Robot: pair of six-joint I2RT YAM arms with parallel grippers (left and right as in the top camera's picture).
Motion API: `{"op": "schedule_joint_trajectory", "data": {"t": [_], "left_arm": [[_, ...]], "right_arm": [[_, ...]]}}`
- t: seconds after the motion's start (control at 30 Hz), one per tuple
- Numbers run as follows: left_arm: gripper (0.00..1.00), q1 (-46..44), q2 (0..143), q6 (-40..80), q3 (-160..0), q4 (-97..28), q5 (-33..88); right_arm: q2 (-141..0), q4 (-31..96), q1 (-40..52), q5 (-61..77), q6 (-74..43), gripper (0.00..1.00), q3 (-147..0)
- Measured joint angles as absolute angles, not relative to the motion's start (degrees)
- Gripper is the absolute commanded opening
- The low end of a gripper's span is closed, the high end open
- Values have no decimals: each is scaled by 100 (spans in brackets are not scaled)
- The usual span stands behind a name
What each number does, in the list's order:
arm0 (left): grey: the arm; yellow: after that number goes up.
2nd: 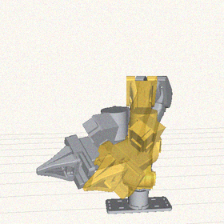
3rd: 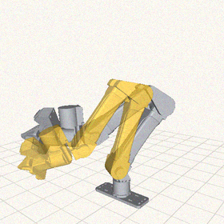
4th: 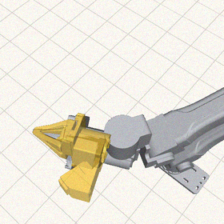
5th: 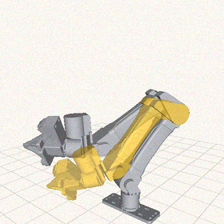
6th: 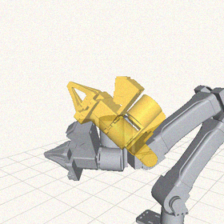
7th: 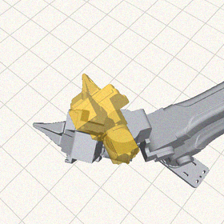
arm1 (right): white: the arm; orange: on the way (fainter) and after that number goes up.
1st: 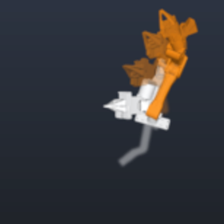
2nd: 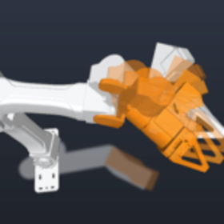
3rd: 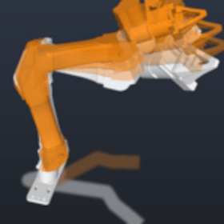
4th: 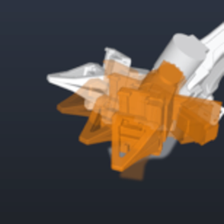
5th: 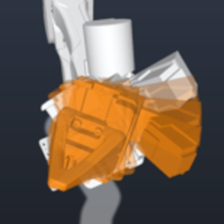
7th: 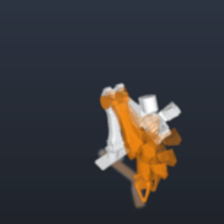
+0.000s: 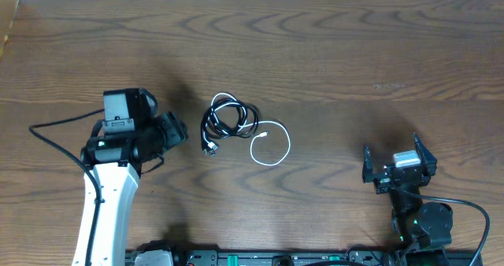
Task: Untangle cables
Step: 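Lower the left gripper onto the bundle and close on the cables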
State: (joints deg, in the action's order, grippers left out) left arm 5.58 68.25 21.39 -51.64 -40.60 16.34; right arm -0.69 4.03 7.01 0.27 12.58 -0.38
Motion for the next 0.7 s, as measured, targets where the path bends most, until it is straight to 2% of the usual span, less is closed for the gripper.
{"op": "schedule_joint_trajectory", "data": {"t": [0.1,0.17,0.2,0.3,0.33,0.7], "left_arm": [[66,558,6825,2156,-5164,-4001,1636],[61,558,6825,2165,-5162,-3994,1636],[55,558,6827,2185,-5162,-3975,1632],[12,558,6853,2231,-5157,-3756,1623],[8,558,6884,2209,-5157,-3688,1623],[7,558,7846,2209,-5155,-3317,1634]], "right_arm": [[-69,403,701,25,1256,99,-40],[-69,403,701,25,1256,99,-40],[-69,403,701,25,1256,99,-40],[-69,403,701,25,1258,99,-40],[-69,403,701,25,1258,99,-40],[-69,401,701,25,1258,99,-40]]}}
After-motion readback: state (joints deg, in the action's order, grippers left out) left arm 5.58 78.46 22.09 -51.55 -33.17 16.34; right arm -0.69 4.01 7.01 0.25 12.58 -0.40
